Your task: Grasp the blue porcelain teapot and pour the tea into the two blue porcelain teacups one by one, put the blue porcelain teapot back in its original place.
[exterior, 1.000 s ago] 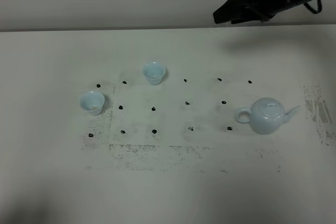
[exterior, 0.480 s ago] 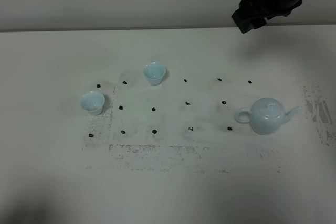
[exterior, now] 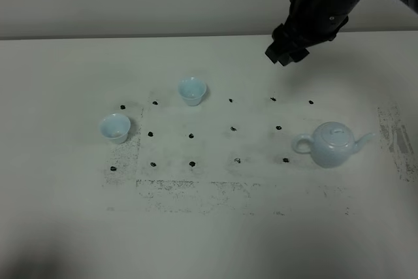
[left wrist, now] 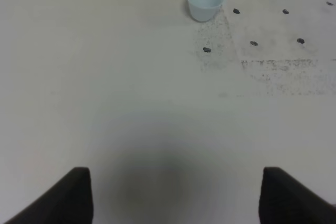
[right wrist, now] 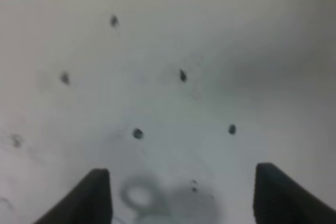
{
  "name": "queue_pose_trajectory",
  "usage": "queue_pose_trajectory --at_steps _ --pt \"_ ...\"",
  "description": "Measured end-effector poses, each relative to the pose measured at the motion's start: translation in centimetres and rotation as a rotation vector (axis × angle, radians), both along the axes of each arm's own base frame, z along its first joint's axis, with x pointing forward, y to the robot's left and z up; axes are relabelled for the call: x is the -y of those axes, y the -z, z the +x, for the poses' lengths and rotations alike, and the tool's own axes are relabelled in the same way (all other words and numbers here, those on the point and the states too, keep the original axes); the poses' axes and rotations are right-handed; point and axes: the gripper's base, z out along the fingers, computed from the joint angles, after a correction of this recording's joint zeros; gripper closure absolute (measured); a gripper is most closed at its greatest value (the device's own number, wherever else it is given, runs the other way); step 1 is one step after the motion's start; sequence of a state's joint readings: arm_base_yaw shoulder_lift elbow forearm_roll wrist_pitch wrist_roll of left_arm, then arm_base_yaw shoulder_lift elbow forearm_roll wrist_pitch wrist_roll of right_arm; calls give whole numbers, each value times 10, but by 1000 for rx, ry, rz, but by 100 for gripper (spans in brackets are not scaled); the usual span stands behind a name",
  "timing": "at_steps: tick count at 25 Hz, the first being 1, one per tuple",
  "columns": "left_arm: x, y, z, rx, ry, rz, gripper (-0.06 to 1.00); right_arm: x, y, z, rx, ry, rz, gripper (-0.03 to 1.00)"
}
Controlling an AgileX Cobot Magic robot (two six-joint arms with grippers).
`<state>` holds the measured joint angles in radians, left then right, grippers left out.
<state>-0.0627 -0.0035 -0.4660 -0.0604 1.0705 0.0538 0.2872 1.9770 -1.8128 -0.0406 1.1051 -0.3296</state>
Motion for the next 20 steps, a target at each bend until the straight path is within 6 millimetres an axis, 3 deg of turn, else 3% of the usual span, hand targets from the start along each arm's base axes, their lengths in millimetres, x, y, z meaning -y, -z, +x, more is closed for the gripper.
queue_pose_trajectory --at_steps 6,16,20 --pt "0 0 0 0 0 0 28 9 32 -1 40 39 -172 38" --pt "0 0 0 0 0 1 28 -6 76 -14 109 -37 -275 38" --pt "0 0 0 0 0 1 28 -19 85 -19 138 -100 -282 38"
